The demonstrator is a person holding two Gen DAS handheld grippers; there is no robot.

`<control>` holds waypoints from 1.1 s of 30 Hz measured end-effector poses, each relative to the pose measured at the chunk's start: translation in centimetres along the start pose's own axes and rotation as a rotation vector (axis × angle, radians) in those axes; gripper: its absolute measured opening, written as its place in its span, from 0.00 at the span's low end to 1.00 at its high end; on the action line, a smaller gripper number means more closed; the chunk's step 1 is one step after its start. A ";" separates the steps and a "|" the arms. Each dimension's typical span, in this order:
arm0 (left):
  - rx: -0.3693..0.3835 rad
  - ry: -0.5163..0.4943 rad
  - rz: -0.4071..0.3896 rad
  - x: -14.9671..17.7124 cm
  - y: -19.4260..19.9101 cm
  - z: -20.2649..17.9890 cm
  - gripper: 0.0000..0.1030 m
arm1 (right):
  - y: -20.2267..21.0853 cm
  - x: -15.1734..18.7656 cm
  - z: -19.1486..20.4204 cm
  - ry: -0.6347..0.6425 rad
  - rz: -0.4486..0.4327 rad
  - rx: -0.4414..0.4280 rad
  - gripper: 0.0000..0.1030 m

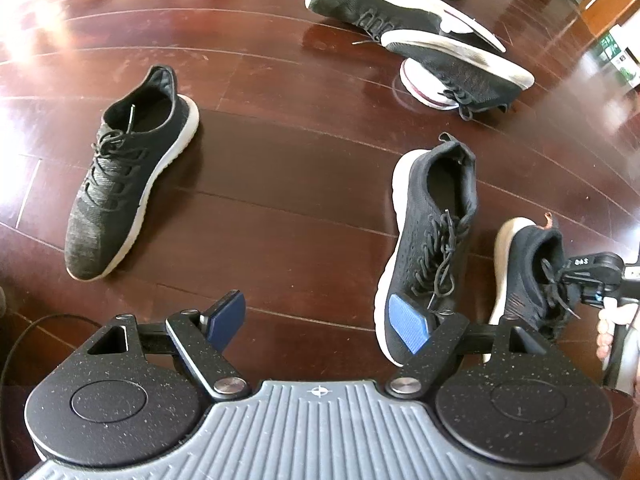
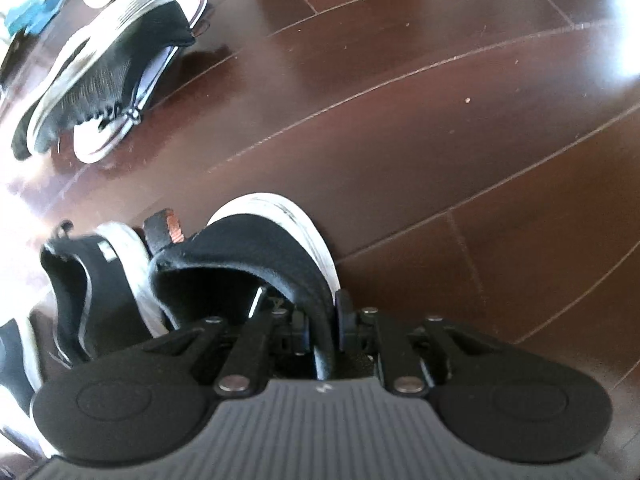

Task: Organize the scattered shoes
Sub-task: 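Set the black sneaker beside the other black sneaker with the right tool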

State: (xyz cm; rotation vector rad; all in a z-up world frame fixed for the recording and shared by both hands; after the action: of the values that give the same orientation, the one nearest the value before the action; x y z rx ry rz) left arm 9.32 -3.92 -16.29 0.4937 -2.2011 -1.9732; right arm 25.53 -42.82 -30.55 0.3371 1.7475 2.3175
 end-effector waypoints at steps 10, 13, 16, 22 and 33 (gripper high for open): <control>0.011 0.045 -0.009 0.5 0.5 1.0 0.81 | -1.8 -1.4 4.9 0.137 -0.002 0.031 0.12; 0.017 0.047 -0.008 0.6 0.6 1.0 0.81 | -2.0 -1.7 5.3 0.141 0.000 0.058 0.17; 0.021 0.048 -0.011 0.7 0.7 0.9 0.81 | -1.6 -1.8 5.0 0.113 -0.005 0.062 0.19; 0.027 0.050 -0.022 0.8 0.9 0.6 0.81 | 1.8 -0.7 4.1 0.086 -0.028 -0.003 0.32; 0.074 -0.006 -0.062 0.0 2.3 -1.0 0.81 | 11.5 4.6 2.8 0.053 -0.062 -0.191 0.34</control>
State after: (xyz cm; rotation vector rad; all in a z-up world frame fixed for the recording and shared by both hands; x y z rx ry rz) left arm 9.27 -4.65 -13.95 0.5738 -2.2967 -1.9302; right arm 21.64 -41.97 -18.55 0.1873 1.5197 2.4435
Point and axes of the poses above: each gripper's, at about its wrist camera, not at the fingertips, and y roughly against the way its jaws point, z to its left, x to its underside, the point moved 4 cm from there along -y, roughly the way its jaws point, and after that the axes turned 6 degrees about z, right-handed, at the moved point
